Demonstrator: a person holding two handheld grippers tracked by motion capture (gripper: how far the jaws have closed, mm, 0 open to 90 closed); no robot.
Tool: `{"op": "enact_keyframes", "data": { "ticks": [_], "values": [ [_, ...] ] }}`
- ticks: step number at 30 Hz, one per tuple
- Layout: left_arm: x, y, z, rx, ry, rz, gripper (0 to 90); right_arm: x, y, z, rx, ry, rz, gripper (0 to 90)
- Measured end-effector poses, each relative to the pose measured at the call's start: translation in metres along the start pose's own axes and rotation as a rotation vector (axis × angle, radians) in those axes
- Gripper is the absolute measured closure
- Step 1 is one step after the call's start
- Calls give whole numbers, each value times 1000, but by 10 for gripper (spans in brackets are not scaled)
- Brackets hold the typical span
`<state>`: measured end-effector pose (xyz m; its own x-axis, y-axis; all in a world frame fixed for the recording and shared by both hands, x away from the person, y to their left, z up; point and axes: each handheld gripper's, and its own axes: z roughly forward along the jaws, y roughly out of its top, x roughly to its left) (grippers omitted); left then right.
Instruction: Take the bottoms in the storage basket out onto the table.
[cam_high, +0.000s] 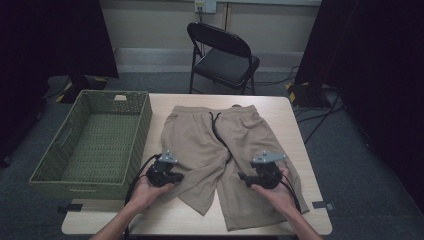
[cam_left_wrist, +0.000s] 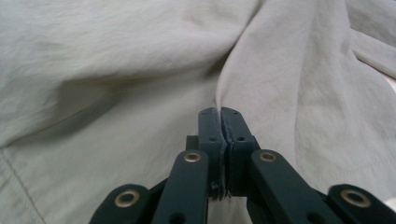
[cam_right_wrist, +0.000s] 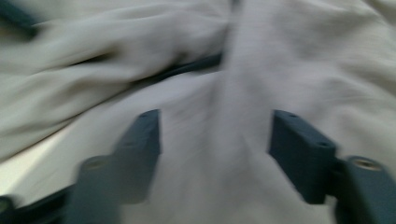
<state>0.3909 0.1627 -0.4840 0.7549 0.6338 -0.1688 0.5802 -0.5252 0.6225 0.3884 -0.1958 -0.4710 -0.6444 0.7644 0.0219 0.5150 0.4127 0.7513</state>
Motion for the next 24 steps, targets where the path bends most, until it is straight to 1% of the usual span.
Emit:
{"op": "enact_keyframes", "data": {
  "ticks": [1,2,3,4,5,6,7,8,9,10,11,12,13,14,16,17,18,19,21,22,23,24],
  "values": [
    [0,0,0,0,0,0,882,0,0,0,0,0,0,303],
    [-3,-3,-2,15,-20,11,883,-8,3,14,24,-47,8,288],
    [-3,-3,-2,15,-20,11,884,-10,4,18,41,-59,18,283],
    [-5,-6,-4,17,-26,4,884,-12,4,22,48,-76,8,288],
    [-5,-6,-4,17,-26,4,884,-12,4,22,48,-76,8,288],
    [-6,-7,-6,23,-31,8,885,-17,0,30,71,-96,26,238],
    [-6,-8,-6,22,-35,6,885,-20,-1,31,78,-96,32,229],
    [-7,-10,-7,18,-51,2,885,-22,-3,31,78,-101,42,212],
    [-9,-12,-8,18,-62,1,885,-25,-5,31,75,-107,62,167],
    [-11,-14,-8,15,-69,3,885,-28,-7,31,76,-109,86,144],
    [-13,-16,-9,16,-69,16,884,-30,-8,32,79,-120,99,143],
    [-16,-16,-10,18,-65,26,884,-31,-9,32,72,-129,96,135],
    [-16,-16,-9,20,-63,33,880,-33,-10,32,70,-121,83,125],
    [-17,-16,-8,14,-68,24,876,-35,-11,32,66,-119,76,125],
    [-17,-14,-6,5,-76,20,872,-40,-14,30,57,-131,87,125],
    [-16,-10,-1,-6,-78,15,870,-45,-15,29,55,-138,93,125],
    [-16,-10,-1,-6,-78,15,870,-49,-16,28,54,-146,100,125],
    [-16,-4,5,-19,-65,15,870,-54,-18,26,52,-157,110,125],
    [-15,1,11,-32,-71,6,867,-64,-21,23,45,-170,121,125],
    [-15,5,13,-31,-67,8,866,-69,-22,21,44,-182,130,125],
    [-15,5,13,-31,-67,8,864,-69,-22,21,44,-182,130,125],
    [-16,11,17,-18,-55,21,858,-76,-25,17,45,-198,147,125]
  ]
}}
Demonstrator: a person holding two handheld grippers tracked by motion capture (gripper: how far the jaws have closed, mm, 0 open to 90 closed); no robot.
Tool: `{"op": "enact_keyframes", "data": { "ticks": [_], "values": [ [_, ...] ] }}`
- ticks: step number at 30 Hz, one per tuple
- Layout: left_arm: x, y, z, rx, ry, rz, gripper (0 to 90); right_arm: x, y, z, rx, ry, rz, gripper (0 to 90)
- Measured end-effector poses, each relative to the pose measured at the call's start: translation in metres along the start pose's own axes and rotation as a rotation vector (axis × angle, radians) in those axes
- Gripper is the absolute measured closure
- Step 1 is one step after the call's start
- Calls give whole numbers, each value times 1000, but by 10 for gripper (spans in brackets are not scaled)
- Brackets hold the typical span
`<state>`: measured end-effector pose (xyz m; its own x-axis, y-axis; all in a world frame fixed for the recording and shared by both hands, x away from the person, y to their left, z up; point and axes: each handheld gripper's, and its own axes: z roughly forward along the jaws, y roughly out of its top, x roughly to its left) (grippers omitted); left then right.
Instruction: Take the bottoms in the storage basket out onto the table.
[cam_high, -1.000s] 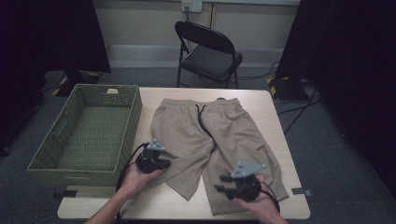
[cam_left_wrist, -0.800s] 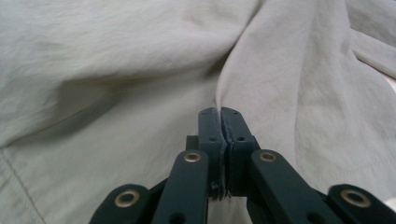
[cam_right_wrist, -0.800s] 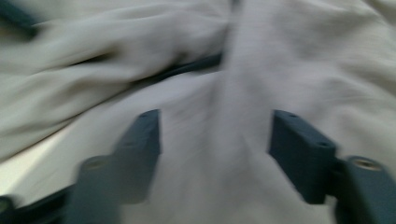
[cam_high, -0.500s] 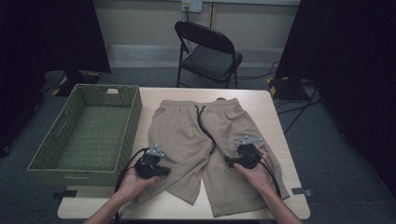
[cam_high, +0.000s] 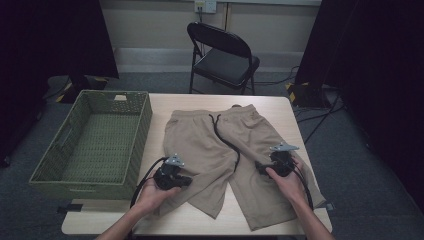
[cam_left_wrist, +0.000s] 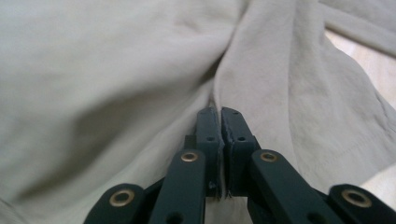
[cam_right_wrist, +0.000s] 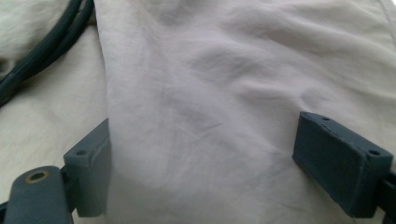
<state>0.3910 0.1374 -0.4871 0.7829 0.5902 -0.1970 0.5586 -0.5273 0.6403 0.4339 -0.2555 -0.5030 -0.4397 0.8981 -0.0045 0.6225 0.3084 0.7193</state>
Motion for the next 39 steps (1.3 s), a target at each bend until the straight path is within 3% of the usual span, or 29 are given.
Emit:
{"op": "enact_keyframes", "data": {
  "ticks": [5,6,8,9,11,12,13,16,17,18,19,20,21,22,23,24,25,27,29,30,35,36,39],
  "values": [
    [1,4,6,-20,-6,-16,832,-9,-7,-11,27,-21,16,125],
    [-1,3,3,-1,-37,-5,833,-9,-9,-15,41,-25,21,127],
    [-4,-1,0,13,-48,13,836,-5,-11,-23,59,-22,20,170],
    [-5,-2,-2,14,-61,15,838,-1,-9,-29,35,-25,23,200],
    [-7,-2,-9,-35,-83,9,835,9,-3,-44,-48,25,21,191],
    [-6,-1,-13,-61,-98,-3,824,20,0,-55,-82,58,11,229],
    [-4,-1,-16,-84,-109,-15,801,30,0,-61,-90,103,2,249],
    [3,-2,-20,-84,-72,-38,752,66,-6,-70,-64,241,-72,295],
    [3,-2,-20,-84,-72,-38,724,66,-6,-70,-64,241,-72,295],
    [6,-6,-18,-64,-67,-48,671,96,-10,-72,-37,333,-151,329],
    [5,-7,-19,-60,-82,-43,641,107,-10,-72,-31,365,-177,343],
    [5,-7,-19,-60,-82,-43,613,107,-10,-72,-31,365,-177,343],
    [-1,-6,-20,-71,-110,-14,573,127,-11,-70,-16,419,-214,343],
    [-4,-5,-20,-72,-100,2,554,136,-13,-68,-3,451,-232,348],
    [-4,-5,-20,-72,-100,2,523,136,-13,-68,-3,451,-232,348],
    [-7,-4,-16,-56,-78,10,517,153,-16,-62,28,497,-291,367],
    [-9,-4,-10,-18,-71,18,547,158,-18,-61,38,511,-304,378],
    [-9,-5,-5,13,-54,44,673,169,-21,-57,62,537,-348,390],
    [-9,-6,-3,13,-65,47,835,174,-21,-55,72,555,-365,381],
    [-9,-4,-3,7,-47,50,879,176,-22,-54,77,572,-378,393],
    [-6,0,-8,-40,-79,15,892,180,-29,-52,81,561,-434,413],
    [-3,0,-9,-54,-82,-5,892,182,-30,-52,81,558,-444,435],
    [-1,0,-11,-61,-82,-12,892,187,-32,-53,61,527,-494,579]
  ]
}}
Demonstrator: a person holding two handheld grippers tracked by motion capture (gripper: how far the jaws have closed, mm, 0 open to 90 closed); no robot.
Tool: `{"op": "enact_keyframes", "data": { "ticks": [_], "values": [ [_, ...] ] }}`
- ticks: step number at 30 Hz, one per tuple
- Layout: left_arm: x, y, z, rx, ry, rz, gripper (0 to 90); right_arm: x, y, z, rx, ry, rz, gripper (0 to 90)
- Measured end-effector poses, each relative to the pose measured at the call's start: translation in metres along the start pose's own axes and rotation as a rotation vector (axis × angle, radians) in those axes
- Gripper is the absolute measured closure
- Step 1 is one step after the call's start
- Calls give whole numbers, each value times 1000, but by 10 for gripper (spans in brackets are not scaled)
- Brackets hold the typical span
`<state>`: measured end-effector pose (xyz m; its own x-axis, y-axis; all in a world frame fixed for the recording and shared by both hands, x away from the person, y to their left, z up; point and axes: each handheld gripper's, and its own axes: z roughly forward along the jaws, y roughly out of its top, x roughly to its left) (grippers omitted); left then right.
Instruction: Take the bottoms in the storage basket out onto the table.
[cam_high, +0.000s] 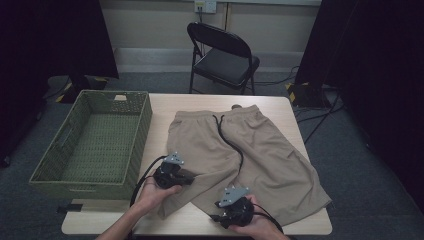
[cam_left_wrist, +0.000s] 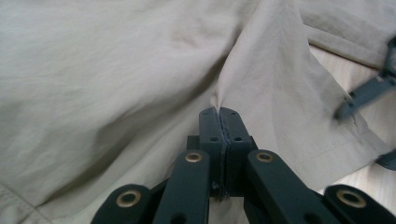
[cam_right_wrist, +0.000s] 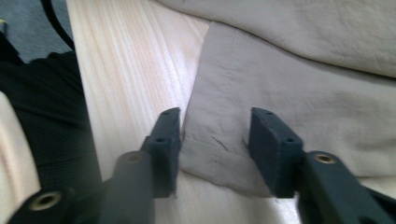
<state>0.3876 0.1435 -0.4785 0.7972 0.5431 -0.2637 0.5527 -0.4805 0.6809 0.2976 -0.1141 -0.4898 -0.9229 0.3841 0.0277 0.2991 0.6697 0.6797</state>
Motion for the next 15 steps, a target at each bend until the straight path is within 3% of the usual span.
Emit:
{"op": "enact_keyframes", "data": {
  "ticks": [1,2,3,4,8,9,11,13,15],
  "values": [
    [0,0,0,0,0,0,892,1,0,0,-1,-17,-15,677],
    [0,0,-1,-5,1,-3,892,1,0,0,-1,-17,-15,677],
    [1,1,-2,-13,1,-7,892,0,0,-1,0,-22,-25,782],
    [2,1,-6,-24,5,-11,894,-3,-2,-5,4,-17,-7,846],
    [6,-1,-11,-34,22,-25,895,-6,-7,-13,6,7,10,859],
    [9,-2,-13,-36,30,-34,895,-8,-13,-27,-6,25,29,861],
    [11,-2,-13,-37,31,-36,895,-8,-16,-31,-8,26,34,861],
    [12,-3,-14,-29,50,-37,895,-7,-30,-49,3,31,47,861],
    [13,-4,-15,-29,34,-39,875,-6,-38,-57,15,33,47,860]
  ]
}}
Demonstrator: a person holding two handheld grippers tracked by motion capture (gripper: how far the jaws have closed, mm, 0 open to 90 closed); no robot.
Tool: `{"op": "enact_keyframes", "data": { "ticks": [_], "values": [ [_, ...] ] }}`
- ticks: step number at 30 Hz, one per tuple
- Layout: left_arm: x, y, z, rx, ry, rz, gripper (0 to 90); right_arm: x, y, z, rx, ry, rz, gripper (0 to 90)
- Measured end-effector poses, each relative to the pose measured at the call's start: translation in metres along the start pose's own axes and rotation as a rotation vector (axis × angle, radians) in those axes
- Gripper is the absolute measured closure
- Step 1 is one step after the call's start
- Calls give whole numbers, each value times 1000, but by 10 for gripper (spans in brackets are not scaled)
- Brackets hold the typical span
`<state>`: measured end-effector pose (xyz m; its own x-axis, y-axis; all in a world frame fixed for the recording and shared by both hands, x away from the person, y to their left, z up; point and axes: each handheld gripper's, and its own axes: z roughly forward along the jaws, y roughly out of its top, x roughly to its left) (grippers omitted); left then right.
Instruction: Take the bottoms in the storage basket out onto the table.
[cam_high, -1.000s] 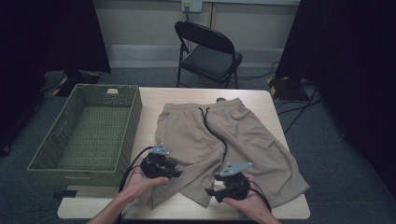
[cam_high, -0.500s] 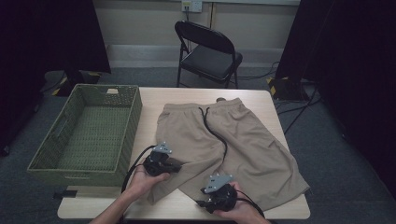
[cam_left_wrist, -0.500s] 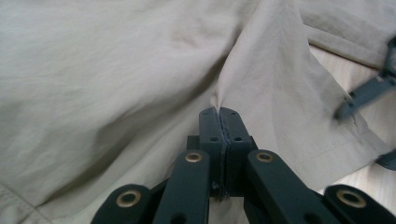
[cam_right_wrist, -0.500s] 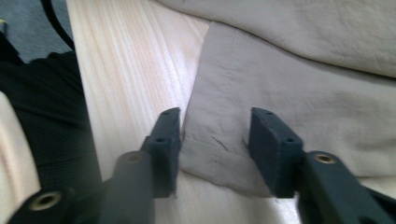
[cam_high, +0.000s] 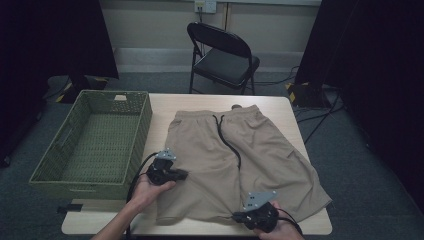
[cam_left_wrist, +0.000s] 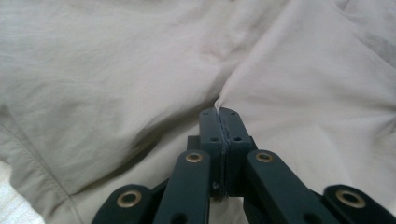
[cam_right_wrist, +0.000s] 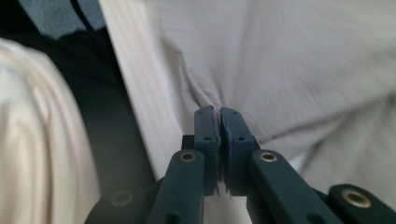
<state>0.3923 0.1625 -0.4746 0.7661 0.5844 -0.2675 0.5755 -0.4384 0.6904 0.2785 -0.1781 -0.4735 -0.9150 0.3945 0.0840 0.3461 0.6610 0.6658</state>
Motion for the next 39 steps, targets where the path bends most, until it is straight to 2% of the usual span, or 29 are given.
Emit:
{"op": "enact_keyframes", "data": {
  "ticks": [1,3,4,5,6,7,8,10,11,12,14,15,16,17,18,19,21,22,24,26,28,31,35,36,37,39],
  "values": [
    [-1,-1,1,3,1,6,867,0,-4,-4,6,6,12,859],
    [-2,0,0,-10,7,6,776,2,-10,-10,14,17,14,848],
    [-2,2,-2,-45,-30,-6,729,3,-11,-11,14,33,17,832],
    [-2,2,-2,-45,-30,-6,703,3,-11,-11,14,33,17,832],
    [-3,3,-1,-50,-14,-16,670,5,-10,-12,-1,51,11,763],
    [-3,3,-1,-50,-14,-16,653,5,-10,-12,-1,51,11,763],
    [-3,3,7,-24,12,-24,644,4,-3,-11,-29,54,3,702],
    [-4,1,16,32,47,-5,608,-3,6,-12,-68,38,18,677],
    [-4,1,16,32,47,-5,601,-9,11,-12,-94,12,29,647],
    [-7,-1,20,59,74,31,589,-16,17,-13,-122,-13,49,631],
    [-7,-1,19,67,78,35,568,-33,28,-13,-166,-57,73,595],
    [-9,-2,18,74,96,36,568,-33,28,-13,-166,-57,73,595],
    [-9,-3,16,77,116,47,537,-56,36,-10,-181,-125,118,533],
    [-9,-6,13,77,139,49,533,-65,39,-9,-184,-151,127,518],
    [-8,-7,11,87,153,51,526,-77,41,-7,-186,-198,147,468],
    [-8,-8,9,89,171,66,514,-89,42,-5,-176,-238,175,429],
    [-7,-12,7,88,201,96,485,-113,41,-1,-173,-279,233,420],
    [-6,-12,6,89,225,107,479,-122,40,1,-154,-303,250,395],
    [-3,-13,5,88,269,81,462,-136,35,5,-116,-344,271,356],
    [0,-14,3,86,272,80,437,-145,28,7,-78,-374,277,343],
    [1,-14,3,78,275,74,436,-151,15,8,-25,-413,288,316],
    [2,-14,4,75,275,77,415,-151,0,3,16,-449,282,313],
    [1,-12,7,79,277,79,356,-149,-9,-3,8,-431,296,310],
    [1,-12,7,78,270,70,356,-147,-12,-5,2,-426,306,311],
    [3,-12,6,67,252,51,341,-142,-17,-6,-11,-402,326,306],
    [6,-12,6,54,239,27,326,-134,-19,-8,-10,-399,321,306]
  ]
}}
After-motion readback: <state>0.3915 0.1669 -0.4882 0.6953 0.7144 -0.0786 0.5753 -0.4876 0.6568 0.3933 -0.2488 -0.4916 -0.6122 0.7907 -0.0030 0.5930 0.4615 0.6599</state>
